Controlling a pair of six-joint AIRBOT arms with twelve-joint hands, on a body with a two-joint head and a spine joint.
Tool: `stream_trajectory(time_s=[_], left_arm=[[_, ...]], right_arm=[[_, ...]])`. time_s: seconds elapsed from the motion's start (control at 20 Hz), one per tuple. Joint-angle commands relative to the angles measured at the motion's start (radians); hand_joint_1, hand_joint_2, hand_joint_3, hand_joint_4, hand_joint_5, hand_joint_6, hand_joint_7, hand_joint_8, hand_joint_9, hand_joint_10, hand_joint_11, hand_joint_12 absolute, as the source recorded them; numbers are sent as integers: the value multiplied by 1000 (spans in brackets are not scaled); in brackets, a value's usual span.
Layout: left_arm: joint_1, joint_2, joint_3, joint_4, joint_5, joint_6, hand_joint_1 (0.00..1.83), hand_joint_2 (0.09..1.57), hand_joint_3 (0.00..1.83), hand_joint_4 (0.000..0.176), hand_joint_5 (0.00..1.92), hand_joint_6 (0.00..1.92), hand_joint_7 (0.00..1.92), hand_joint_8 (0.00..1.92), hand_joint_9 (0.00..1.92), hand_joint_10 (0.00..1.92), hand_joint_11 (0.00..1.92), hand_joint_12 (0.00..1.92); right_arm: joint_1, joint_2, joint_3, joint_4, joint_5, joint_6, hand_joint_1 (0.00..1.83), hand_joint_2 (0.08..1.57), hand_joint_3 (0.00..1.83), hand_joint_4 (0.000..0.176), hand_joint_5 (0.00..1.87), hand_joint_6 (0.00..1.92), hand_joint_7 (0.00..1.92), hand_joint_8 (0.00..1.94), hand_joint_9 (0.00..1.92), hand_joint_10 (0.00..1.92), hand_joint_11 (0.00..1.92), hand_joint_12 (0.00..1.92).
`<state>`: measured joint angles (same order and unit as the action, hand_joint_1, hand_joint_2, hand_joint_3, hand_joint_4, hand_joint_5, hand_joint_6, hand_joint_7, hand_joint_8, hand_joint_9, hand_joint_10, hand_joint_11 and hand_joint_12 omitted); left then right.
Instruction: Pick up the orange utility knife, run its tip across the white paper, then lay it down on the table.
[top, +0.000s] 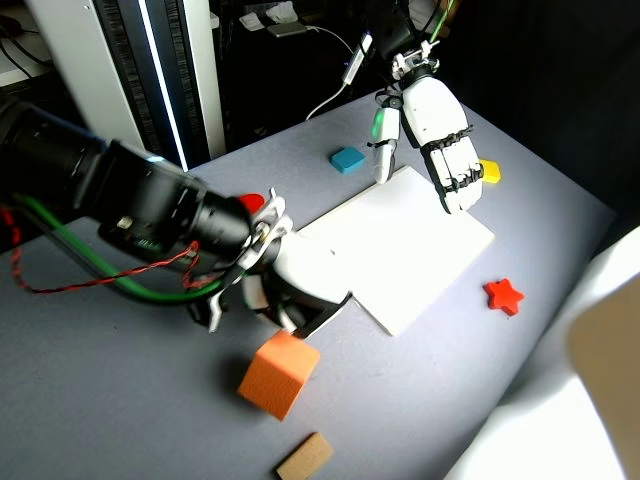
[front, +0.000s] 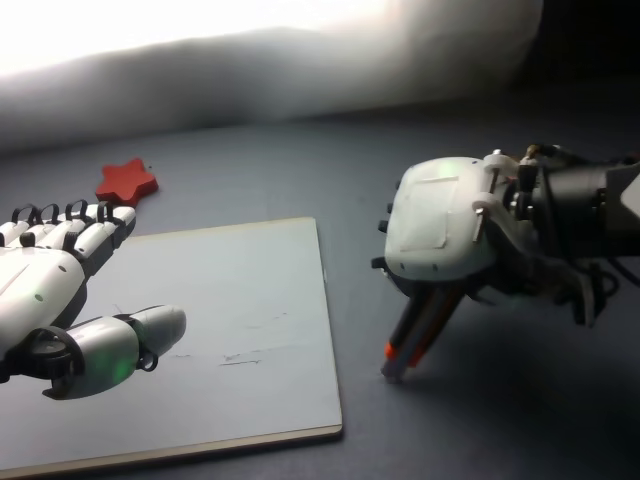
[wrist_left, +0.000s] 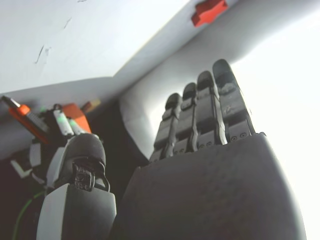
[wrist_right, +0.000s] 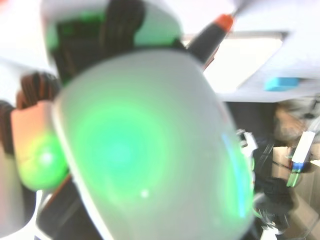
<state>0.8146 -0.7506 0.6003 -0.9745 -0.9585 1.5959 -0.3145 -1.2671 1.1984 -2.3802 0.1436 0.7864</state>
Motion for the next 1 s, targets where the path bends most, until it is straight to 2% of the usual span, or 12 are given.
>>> stream_trajectory(time_s=[0.0,0.2,0.25,0.5,0.65,0.75,0.8,0.9,0.95], left_arm=[[-2,2,7,46,-92,-2,0,1258,1,2,0,0,11,2,64,7,0,362],[-1,2,7,46,-92,-2,0,1266,2,2,0,0,0,0,41,1,0,299],[0,1,7,46,-92,-2,0,1263,1,1,0,0,10,2,56,7,0,345],[1,2,13,46,-92,-3,0,1269,1,2,0,0,1,0,47,1,0,311],[0,2,32,34,-86,-6,0,1270,1,3,0,0,1,0,43,3,0,331],[-1,2,50,28,-83,-8,0,1277,3,9,0,0,16,4,59,9,0,347],[-1,2,65,23,-81,-8,0,1268,0,16,0,0,39,7,90,16,0,435],[-1,3,81,18,-75,-8,0,1273,1,10,0,0,40,2,82,6,0,372],[0,5,90,14,-71,-8,0,1267,0,9,0,0,46,2,84,5,0,381]], right_arm=[[21,6,-11,-3,-36,0,1409,1167,251,176,1405,1921,1643,1941,1754,1921,1780,1921],[37,20,-23,-3,-38,2,1424,1161,242,176,1428,1921,1627,1941,1724,1921,1773,1921],[42,24,-28,-3,-47,7,1420,1170,246,176,1435,1921,1633,1941,1731,1921,1784,1921],[86,32,-32,-4,-97,-3,1457,1165,245,176,1458,1921,1625,1941,1720,1921,1775,1921],[125,30,-32,29,-53,6,1406,1162,242,176,1300,1921,1547,1941,1678,1921,1741,1921],[128,7,-34,72,-175,29,1383,1187,248,176,1338,1921,1558,1941,1673,1921,1719,1921],[131,-14,-31,71,-260,47,1400,1199,242,176,1351,1921,1563,1941,1678,1921,1719,1921],[134,-30,-29,52,-303,59,1391,1205,231,176,1375,1921,1594,1941,1699,1921,1738,1921],[122,-46,-24,-86,-377,220,1405,1195,219,176,1395,1921,1584,1941,1691,1921,1737,1921]])
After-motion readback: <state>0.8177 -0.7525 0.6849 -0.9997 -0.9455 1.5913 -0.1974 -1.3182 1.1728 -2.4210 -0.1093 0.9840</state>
